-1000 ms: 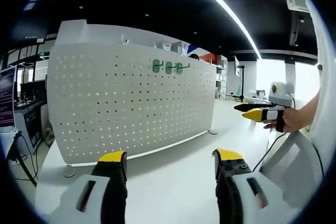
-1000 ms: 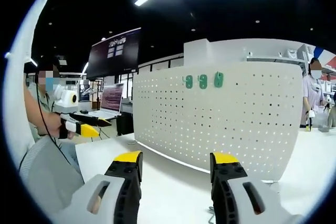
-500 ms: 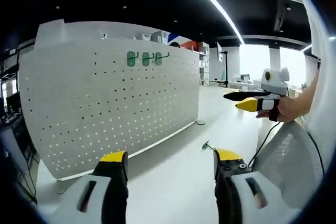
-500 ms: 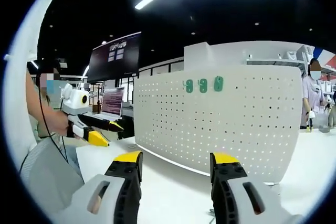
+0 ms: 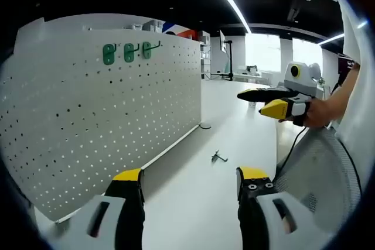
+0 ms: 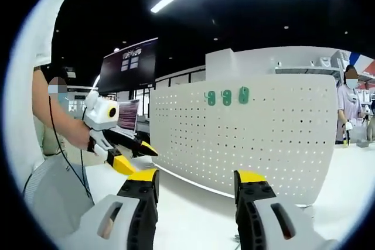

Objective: Insert the hook assembly into the mounting plate slot until the hook locks in place.

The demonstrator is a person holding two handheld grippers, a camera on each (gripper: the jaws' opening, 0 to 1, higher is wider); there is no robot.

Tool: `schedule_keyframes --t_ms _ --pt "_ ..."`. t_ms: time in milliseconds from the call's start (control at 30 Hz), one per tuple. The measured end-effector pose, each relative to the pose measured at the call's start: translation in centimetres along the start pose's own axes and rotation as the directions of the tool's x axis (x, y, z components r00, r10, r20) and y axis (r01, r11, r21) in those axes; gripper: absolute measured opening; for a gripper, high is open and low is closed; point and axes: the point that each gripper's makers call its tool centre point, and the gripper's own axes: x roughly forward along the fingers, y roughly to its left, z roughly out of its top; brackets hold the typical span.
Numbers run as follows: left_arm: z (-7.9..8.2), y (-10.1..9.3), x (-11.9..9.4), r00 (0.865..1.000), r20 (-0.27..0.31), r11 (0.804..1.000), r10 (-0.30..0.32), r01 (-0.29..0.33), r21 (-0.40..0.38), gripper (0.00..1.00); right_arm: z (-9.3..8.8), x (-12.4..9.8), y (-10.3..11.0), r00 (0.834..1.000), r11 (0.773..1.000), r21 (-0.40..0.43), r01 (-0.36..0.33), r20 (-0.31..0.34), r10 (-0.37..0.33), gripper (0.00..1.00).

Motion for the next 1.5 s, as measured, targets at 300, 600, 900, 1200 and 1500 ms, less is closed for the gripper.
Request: schedule_keyframes --t_ms 300,600,900,1200,1500 --pt "0.8 -1.0 3.2 0.993 -0.075 0.991 -0.092 0.099 0.094 0.63 0.2 -0.1 -0.3 1.0 1.0 -0.003 0.012 0.01 -0.012 0.5" --pt "0.8 -1.7 5.6 0.975 -0.152 0.97 -0.164 0.187 0.153 0.62 0.5 -0.3 -0.7 0.999 1.0 -0.002 0.03 0.023 -0.03 0.5" --pt "0.5 -2.2 7.4 0.957 -0.206 0.952 -0.203 0.242 0.186 0.62 0.6 -0.4 -1.1 0.998 0.999 0.002 0.046 0.031 -0.046 0.5" --pt "-0.1 -3.1 9.4 0.931 -0.266 0.928 -0.251 0.31 0.208 0.6 1.0 -0.5 -1.2 0.998 0.999 0.006 0.053 0.045 -0.053 0.5" --pt "-0.5 -4.5 11.7 0.903 -0.32 0.895 -0.287 0.372 0.245 0.59 1.2 -0.7 -1.6 0.996 0.998 0.018 0.064 0.062 -0.065 0.5"
